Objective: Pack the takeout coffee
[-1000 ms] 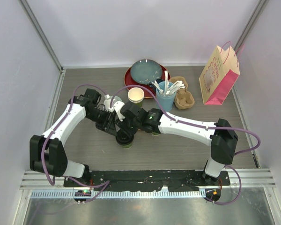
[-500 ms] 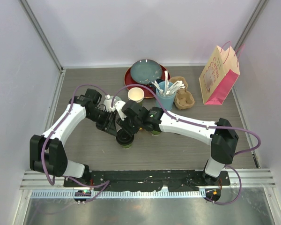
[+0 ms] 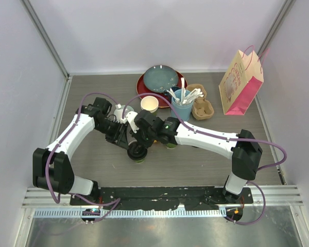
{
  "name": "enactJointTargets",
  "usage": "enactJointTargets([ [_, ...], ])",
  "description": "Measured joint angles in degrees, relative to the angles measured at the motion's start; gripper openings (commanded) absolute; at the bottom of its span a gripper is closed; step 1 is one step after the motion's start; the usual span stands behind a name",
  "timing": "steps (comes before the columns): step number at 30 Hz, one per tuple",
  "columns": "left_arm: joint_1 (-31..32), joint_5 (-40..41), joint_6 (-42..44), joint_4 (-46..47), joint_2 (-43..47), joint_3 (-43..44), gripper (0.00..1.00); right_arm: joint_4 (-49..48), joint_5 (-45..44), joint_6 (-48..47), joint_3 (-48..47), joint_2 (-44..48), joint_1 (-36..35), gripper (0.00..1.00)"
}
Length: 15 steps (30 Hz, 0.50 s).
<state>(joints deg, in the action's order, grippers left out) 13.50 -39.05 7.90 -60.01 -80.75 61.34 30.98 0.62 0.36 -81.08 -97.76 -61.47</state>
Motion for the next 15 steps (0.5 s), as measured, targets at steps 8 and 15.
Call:
enactJointTargets([
  [8,-0.02,0.0,0.07,-0.31,0.0,0.0,0.41,-0.15,0.13,-0.07,-0.02,0.0,-0.02,0.01],
  [15,-0.72,0.17,0.11,-0.52,0.15,0.04,0.41,-2.86,-2.73,-1.7,0.92,0.31,-0.5,0.01],
])
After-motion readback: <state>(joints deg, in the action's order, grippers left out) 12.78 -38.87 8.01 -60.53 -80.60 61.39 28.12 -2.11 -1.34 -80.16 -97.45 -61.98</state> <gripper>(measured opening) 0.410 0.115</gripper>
